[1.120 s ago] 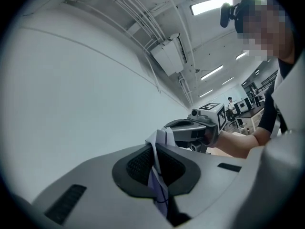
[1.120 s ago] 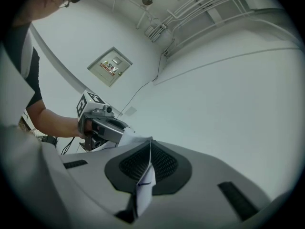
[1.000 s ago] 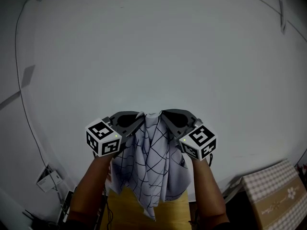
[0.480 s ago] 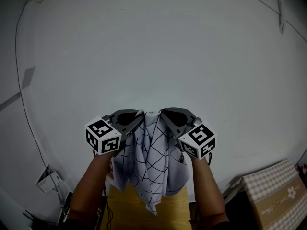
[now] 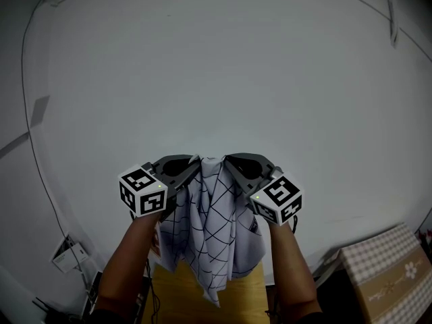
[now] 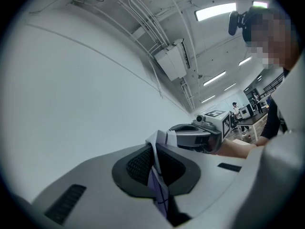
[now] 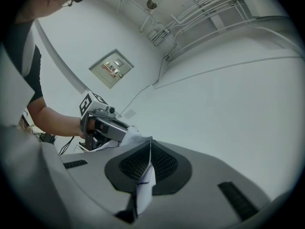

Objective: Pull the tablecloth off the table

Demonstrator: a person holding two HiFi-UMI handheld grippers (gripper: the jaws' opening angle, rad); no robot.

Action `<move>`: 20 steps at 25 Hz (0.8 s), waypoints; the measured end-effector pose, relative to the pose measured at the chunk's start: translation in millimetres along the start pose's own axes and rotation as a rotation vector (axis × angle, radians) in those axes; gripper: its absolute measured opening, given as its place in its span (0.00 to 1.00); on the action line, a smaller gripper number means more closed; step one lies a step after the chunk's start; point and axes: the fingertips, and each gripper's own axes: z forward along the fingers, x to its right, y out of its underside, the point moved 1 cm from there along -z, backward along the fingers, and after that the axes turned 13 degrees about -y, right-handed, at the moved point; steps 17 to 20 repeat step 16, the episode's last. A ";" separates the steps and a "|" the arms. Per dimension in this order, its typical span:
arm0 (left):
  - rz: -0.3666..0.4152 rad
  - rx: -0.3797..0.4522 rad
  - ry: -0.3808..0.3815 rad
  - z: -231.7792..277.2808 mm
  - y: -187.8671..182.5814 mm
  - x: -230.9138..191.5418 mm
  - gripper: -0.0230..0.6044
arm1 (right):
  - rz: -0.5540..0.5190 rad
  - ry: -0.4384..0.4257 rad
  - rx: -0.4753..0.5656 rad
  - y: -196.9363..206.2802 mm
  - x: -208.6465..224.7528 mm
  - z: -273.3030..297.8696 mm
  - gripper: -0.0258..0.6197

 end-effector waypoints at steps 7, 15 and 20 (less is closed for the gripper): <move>-0.017 0.000 -0.001 -2.0 0.6 -0.1 0.06 | 0.000 0.016 0.010 0.1 -0.7 -4.6 0.07; -0.012 -0.011 -0.005 -7.5 0.6 5.9 0.06 | 0.001 0.031 0.009 1.0 -3.2 -15.8 0.07; -0.009 -0.014 -0.005 -7.7 0.6 7.5 0.06 | 0.003 0.033 0.009 1.5 -3.3 -18.0 0.07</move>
